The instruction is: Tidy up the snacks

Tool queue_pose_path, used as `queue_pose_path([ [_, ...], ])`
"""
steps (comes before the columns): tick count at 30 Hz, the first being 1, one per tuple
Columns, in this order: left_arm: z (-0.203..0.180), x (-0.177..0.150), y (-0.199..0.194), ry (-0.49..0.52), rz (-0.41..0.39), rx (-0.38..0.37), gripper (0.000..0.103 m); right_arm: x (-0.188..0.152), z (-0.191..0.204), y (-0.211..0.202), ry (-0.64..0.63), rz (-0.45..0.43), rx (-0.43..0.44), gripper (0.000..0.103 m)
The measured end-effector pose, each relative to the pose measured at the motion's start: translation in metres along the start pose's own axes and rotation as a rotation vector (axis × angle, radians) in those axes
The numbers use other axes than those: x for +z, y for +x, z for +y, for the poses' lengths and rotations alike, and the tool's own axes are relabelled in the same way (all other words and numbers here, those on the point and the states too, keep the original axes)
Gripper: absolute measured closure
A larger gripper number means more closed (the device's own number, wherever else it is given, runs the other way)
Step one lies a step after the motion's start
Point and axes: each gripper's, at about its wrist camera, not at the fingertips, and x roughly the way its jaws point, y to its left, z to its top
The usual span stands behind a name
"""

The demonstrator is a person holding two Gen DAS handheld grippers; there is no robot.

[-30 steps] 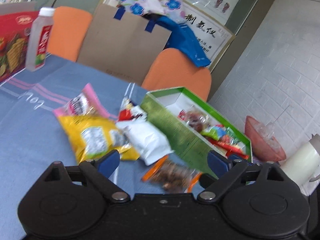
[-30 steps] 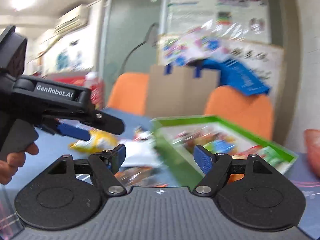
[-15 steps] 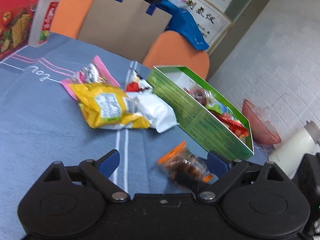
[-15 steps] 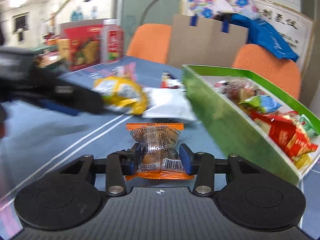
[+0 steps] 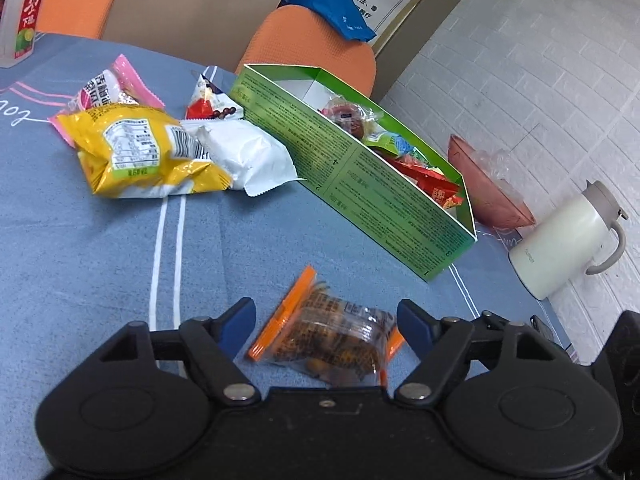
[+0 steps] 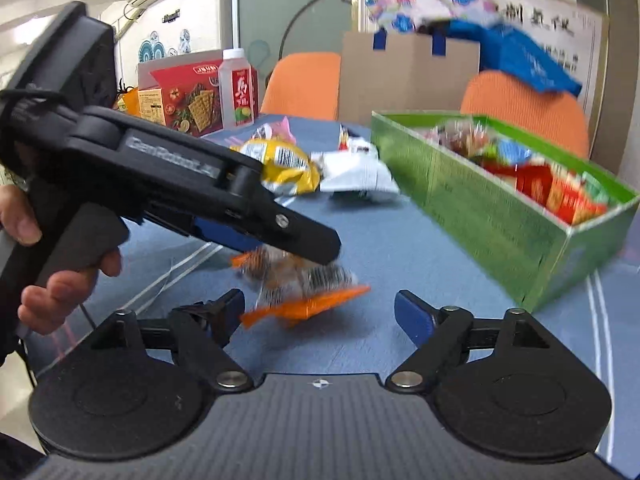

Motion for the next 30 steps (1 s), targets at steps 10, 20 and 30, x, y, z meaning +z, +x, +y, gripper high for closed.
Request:
queue_pose_path([
  [10,-0.008,-0.004,0.008,-0.014,-0.007,0.001,0.045,0.006,0.002,0.009,0.032,0.005,0.023,0.042],
  [20,-0.040,0.015,0.002,0.047,-0.072,-0.034,0.045,0.013,-0.012,-0.015,0.045,-0.106,-0.021,0.049],
  [30,-0.099,0.076,0.030,0.155,-0.143,-0.111,0.045,0.048,-0.061,-0.037,0.049,-0.259,-0.158,0.049],
])
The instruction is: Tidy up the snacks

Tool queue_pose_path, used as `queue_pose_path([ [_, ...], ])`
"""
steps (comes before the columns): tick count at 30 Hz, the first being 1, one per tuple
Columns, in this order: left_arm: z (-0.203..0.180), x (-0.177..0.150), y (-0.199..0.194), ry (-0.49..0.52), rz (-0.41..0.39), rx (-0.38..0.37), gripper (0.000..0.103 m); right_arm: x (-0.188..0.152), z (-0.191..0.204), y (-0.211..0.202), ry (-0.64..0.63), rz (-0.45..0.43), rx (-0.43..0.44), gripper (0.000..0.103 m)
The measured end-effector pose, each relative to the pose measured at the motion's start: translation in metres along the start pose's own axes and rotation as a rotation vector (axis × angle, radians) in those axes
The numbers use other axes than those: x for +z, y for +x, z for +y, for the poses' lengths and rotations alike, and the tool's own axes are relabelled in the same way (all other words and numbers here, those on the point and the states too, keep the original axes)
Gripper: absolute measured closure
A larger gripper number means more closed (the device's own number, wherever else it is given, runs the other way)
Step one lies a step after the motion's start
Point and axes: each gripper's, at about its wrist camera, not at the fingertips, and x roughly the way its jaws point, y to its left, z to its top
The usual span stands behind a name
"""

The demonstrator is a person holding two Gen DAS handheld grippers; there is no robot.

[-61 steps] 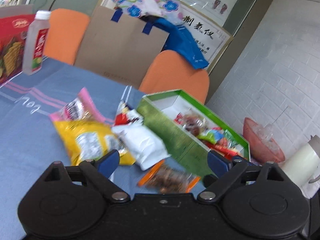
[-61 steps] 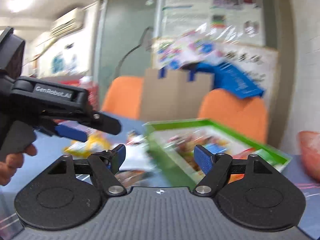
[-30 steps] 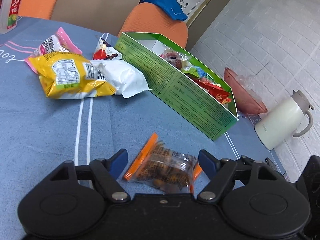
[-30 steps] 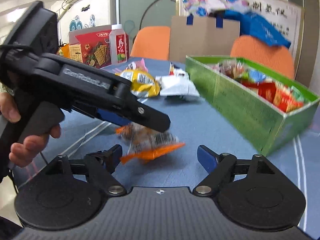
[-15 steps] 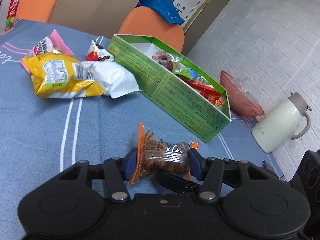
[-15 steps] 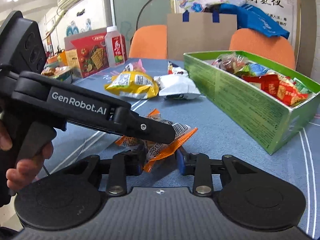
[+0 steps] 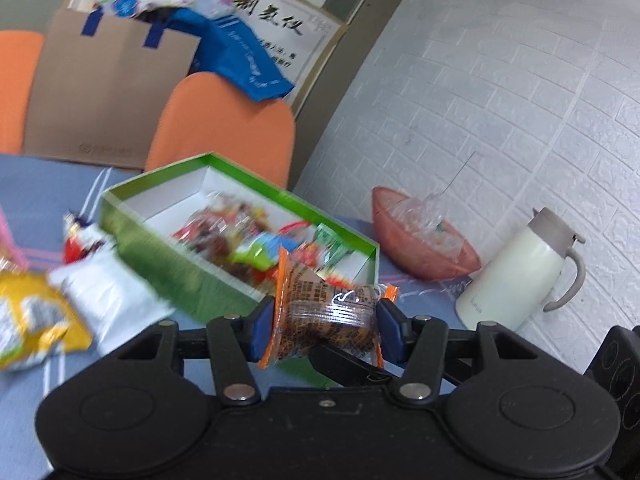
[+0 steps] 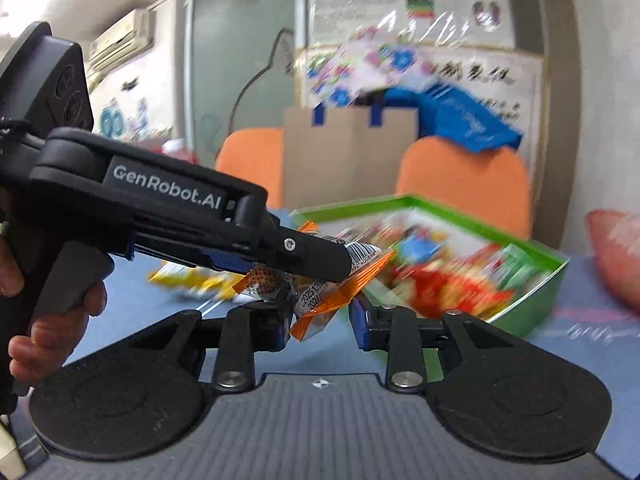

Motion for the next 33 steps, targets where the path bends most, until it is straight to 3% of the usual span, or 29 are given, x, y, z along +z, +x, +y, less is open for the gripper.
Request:
queue_pose_path([
  [11,-0.029,0.044,0.083,0.038,-0.006,-0.031,0.042,0.015,-0.072,0.023,0.057,-0.086,-0.138,0.049],
  [13,-0.027,0.044,0.092,0.037,0.000,-0.009,0.034,0.010,-0.081,0.030,0.067,-0.096,-0.134,0.049],
  [15,-0.023,0.040,0.095,0.040,0.015,0.013,0.000,0.002,-0.086,0.038,0.079,-0.096,-0.152,0.044],
  [17,-0.018,0.033,0.089,0.029,-0.003,0.063,0.000,-0.007,-0.088,0.041,0.087,-0.071,-0.212,0.000],
  [19,-0.011,0.028,0.079,0.026,-0.020,0.085,0.000,-0.016,-0.086,0.039,0.095,-0.085,-0.241,0.000],
  [26,0.003,0.023,0.047,-0.008,-0.027,0.164,0.000,-0.012,-0.059,0.022,0.053,-0.114,-0.222,0.000],
  [33,0.019,0.009,0.001,0.005,-0.045,0.286,0.000,-0.003,-0.018,0.015,0.020,-0.137,-0.128,0.000],
])
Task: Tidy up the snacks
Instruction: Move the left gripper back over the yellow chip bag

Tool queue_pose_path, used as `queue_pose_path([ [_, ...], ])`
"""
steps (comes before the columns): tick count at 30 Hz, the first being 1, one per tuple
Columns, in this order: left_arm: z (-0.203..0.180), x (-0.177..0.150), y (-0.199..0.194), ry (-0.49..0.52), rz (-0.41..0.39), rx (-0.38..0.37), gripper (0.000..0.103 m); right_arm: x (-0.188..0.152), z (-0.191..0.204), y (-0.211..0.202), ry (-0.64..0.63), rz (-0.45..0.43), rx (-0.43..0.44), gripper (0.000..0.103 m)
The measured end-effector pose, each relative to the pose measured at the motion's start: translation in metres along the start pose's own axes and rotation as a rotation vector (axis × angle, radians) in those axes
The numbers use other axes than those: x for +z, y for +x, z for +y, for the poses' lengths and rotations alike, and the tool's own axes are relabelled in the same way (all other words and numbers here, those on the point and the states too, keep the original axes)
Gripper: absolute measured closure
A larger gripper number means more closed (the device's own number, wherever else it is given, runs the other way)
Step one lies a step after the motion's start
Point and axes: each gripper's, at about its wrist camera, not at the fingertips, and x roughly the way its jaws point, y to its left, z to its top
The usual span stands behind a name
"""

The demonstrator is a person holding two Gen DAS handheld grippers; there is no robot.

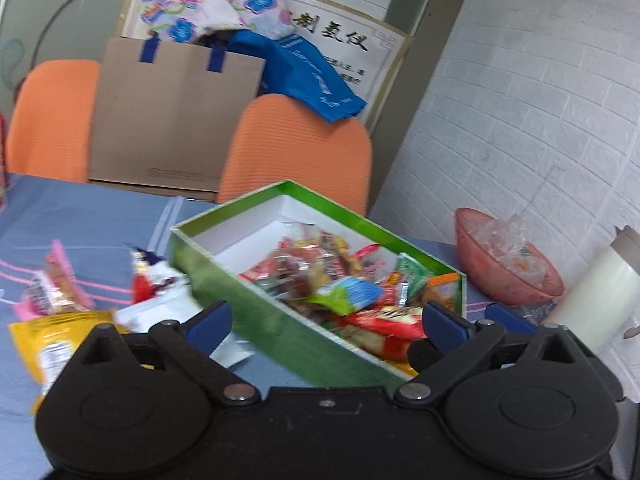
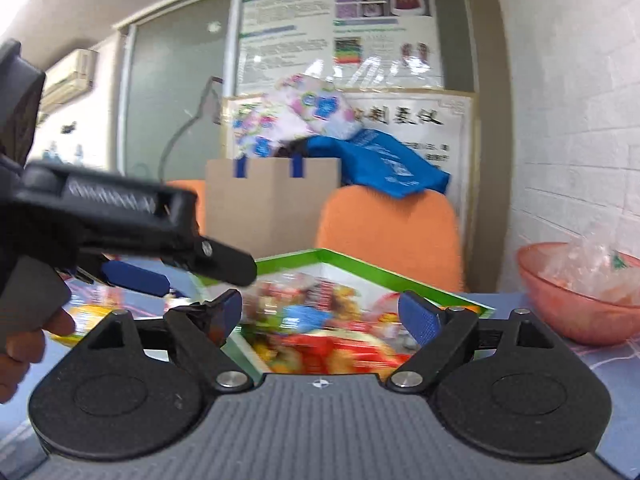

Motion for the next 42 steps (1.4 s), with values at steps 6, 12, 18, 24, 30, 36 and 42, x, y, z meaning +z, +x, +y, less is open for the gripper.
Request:
queue_pose_path([
  [6,0.042,-0.009,-0.020,-0.024,-0.007,0.128,0.000,-0.005,0.045,0.012,-0.049,0.041,0.097,0.000],
  [12,0.086,-0.012,-0.021,-0.064,0.001,0.251,0.000,-0.010,0.080,0.018,-0.099,0.088,0.166,0.000],
  [18,0.116,-0.013,-0.010,-0.119,0.028,0.309,0.000,-0.015,0.094,0.019,-0.138,0.127,0.195,0.000],
  [24,0.125,-0.013,-0.003,-0.120,0.034,0.314,0.000,-0.020,0.100,0.028,-0.114,0.178,0.218,0.000],
  [30,0.126,-0.016,-0.001,-0.082,0.055,0.291,0.012,-0.020,0.104,0.037,-0.092,0.213,0.250,0.000],
  [36,0.129,-0.020,-0.024,-0.096,0.054,0.227,0.014,-0.018,0.115,0.046,-0.108,0.230,0.290,0.000],
  [42,0.125,-0.016,-0.041,-0.068,-0.003,0.279,0.000,-0.012,0.132,0.074,-0.129,0.248,0.368,0.000],
])
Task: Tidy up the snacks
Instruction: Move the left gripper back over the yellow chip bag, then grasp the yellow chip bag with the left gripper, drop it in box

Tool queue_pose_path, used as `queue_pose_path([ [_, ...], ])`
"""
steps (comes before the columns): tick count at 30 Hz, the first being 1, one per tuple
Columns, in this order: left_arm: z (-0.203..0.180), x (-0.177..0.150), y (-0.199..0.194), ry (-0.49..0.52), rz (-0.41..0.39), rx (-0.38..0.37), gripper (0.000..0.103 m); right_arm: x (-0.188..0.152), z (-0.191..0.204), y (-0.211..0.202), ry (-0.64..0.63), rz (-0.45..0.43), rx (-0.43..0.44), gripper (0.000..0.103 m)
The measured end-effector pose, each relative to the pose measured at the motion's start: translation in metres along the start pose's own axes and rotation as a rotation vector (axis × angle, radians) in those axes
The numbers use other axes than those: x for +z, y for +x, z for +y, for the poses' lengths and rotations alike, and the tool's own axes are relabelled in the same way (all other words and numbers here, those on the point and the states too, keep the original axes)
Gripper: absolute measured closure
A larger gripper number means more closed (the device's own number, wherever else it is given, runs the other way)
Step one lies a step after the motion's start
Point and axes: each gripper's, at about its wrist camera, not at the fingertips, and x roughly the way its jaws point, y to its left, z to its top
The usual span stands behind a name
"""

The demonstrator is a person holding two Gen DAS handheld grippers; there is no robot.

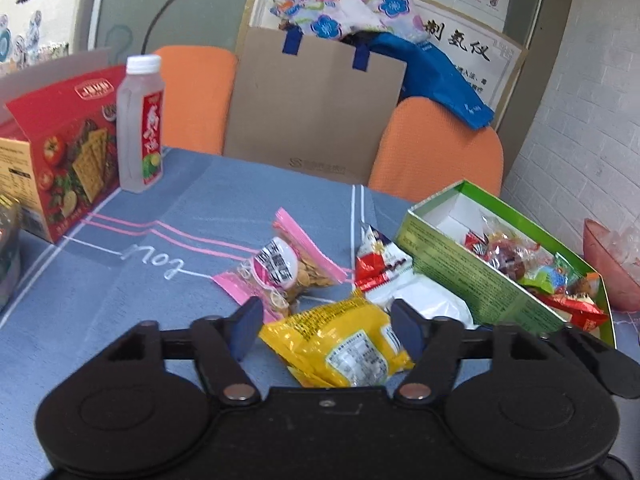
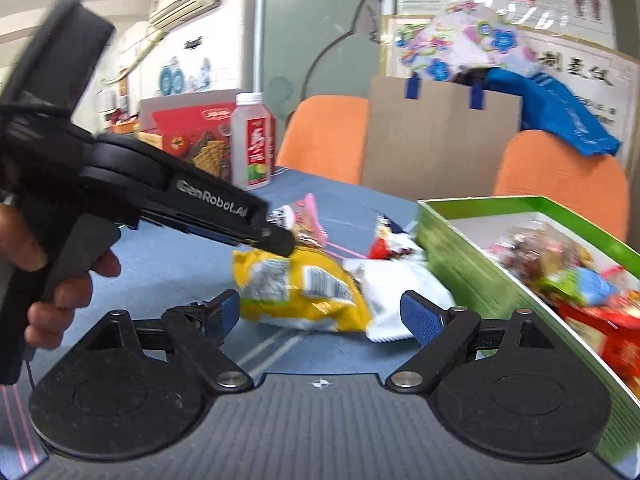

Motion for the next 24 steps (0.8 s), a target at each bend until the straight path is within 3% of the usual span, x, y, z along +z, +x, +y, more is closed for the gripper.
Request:
queue_pose_path([
  [7,0.012,0.002,-0.005,-0.029,-0.003,0.030,0.000,0.015,0.022,0.039,-0.121,0.036,0.073,0.000],
  [12,0.016,-0.001,-0.012,-0.031,0.000,0.034,0.000,0.002,0.045,0.056,-0.328,0.098,-0.030,0.000],
  [13,0.016,-0.002,-0.013,-0.027,-0.001,0.033,0.000,-0.001,0.047,0.052,-0.375,0.107,-0.042,0.001],
  [15,0.014,-0.002,-0.014,-0.020,0.003,0.027,0.000,-0.008,0.050,0.036,-0.444,0.100,-0.020,0.017],
  [17,0.011,-0.004,-0.014,-0.017,0.001,0.008,0.000,-0.014,0.051,0.019,-0.484,0.096,0.017,0.021],
  [21,0.005,-0.011,-0.012,-0.013,0.017,-0.017,0.000,-0.035,0.056,-0.017,-0.581,0.080,0.047,0.019],
  [22,0.004,-0.013,-0.012,-0.012,0.027,-0.021,0.000,-0.039,0.056,-0.025,-0.586,0.085,0.037,0.015],
  [23,0.004,-0.016,-0.011,-0.012,0.034,-0.027,0.000,-0.041,0.056,-0.032,-0.574,0.083,0.029,0.003],
  [24,0.003,-0.019,-0.012,-0.013,0.043,-0.032,0.000,-0.043,0.055,-0.040,-0.548,0.081,0.024,0.000],
])
